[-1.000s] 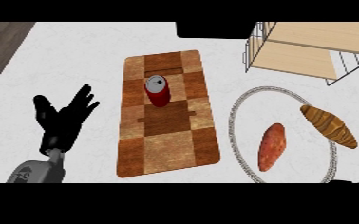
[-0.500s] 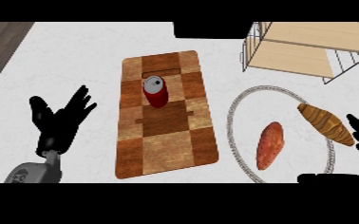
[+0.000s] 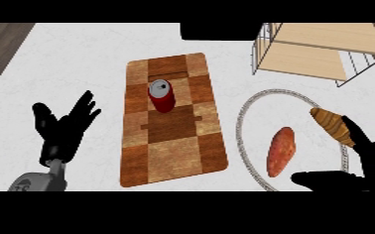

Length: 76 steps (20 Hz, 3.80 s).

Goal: Pick the sweet potato from the placemat and place it in the tiered shelf

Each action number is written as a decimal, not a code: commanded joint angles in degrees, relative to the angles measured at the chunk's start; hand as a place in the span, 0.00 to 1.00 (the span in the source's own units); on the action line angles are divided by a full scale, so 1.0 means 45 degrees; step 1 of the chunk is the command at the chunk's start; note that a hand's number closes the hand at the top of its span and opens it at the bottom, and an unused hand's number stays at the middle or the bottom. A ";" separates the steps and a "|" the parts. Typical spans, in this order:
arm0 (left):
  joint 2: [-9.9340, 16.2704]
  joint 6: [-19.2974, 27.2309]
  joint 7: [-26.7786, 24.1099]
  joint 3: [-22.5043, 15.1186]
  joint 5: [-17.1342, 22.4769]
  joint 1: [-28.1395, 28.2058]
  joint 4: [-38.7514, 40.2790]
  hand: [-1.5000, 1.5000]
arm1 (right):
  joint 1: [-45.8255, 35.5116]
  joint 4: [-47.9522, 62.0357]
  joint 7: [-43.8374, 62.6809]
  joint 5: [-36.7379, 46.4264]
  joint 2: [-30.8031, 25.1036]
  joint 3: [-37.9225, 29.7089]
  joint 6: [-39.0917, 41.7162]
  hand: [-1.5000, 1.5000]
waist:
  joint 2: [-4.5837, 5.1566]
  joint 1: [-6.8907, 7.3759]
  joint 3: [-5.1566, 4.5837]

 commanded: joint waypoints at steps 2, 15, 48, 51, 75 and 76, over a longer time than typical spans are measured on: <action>0.0023 -0.0393 0.0521 0.0031 0.0135 0.0006 0.0639 0.50 | -0.1505 0.0745 0.3084 0.0633 0.0850 0.0264 0.0010 0.00 | 0.0096 0.0015 -0.0072; -0.0510 0.0117 0.0416 -0.0053 -0.0443 0.0332 0.0379 0.50 | -0.0889 0.3205 0.1679 0.2992 0.2360 0.0813 -0.0055 0.00 | 0.0056 -0.0138 -0.0052; -0.0717 -0.0673 0.0849 0.0867 -0.1023 0.0247 0.0057 0.50 | -0.3583 0.3542 -0.4528 0.3603 0.3757 0.1932 0.3231 1.00 | 0.0066 0.0022 -0.0040; -0.1223 -0.0338 0.0906 0.0718 -0.1203 -0.0545 0.0877 0.50 | -0.4314 0.3483 -0.6206 0.3287 0.3864 0.2666 0.3631 1.00 | 0.0118 -0.0141 -0.0042; -0.1334 -0.0711 0.0540 0.0905 -0.1486 0.0438 0.0333 0.50 | -1.3755 0.3323 -0.1386 0.1300 0.0461 -0.4617 0.7535 1.00 | 0.0039 -0.0095 -0.0071; -0.0818 -0.1015 0.0943 0.1290 -0.1169 0.0396 0.0121 0.50 | -1.3994 0.3943 -0.1634 0.1110 0.0163 -0.5100 0.7518 1.00 | 0.0039 -0.0061 -0.0066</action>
